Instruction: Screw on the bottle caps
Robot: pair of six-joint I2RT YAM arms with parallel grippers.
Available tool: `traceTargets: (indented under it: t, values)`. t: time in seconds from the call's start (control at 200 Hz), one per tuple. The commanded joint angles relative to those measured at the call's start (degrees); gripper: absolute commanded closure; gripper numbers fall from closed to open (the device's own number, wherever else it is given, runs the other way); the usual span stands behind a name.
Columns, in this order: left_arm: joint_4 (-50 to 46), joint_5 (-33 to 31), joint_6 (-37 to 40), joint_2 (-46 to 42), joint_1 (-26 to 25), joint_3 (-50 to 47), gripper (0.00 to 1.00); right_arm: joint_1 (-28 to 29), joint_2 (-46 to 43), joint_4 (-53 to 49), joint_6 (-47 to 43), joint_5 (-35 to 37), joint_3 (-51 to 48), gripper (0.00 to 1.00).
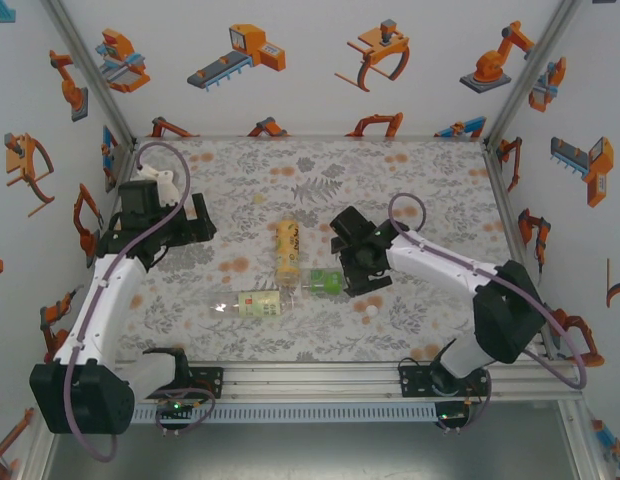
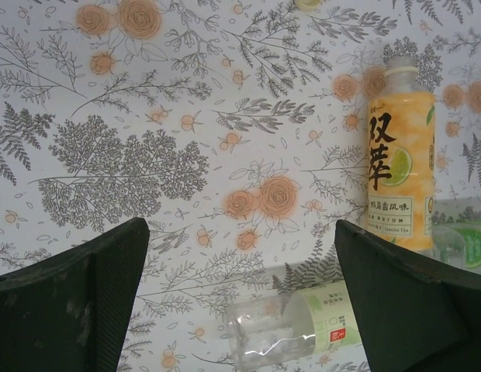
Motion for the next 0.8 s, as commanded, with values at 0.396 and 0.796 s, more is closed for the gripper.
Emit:
traceTargets:
  t: [0.396,0.796]
  values:
    - [3.5,1.8,-1.0,-6.1,-0.1,-3.0,0.03,0.4,8.1,3.4,5.4,-3.7,-2.7,0.22]
    - [3.6,4.5,-1.6,-3.3,-0.2,-2.7,0.03,0.0,8.5,3.8,5.9,-2.7,-5.5,0.3]
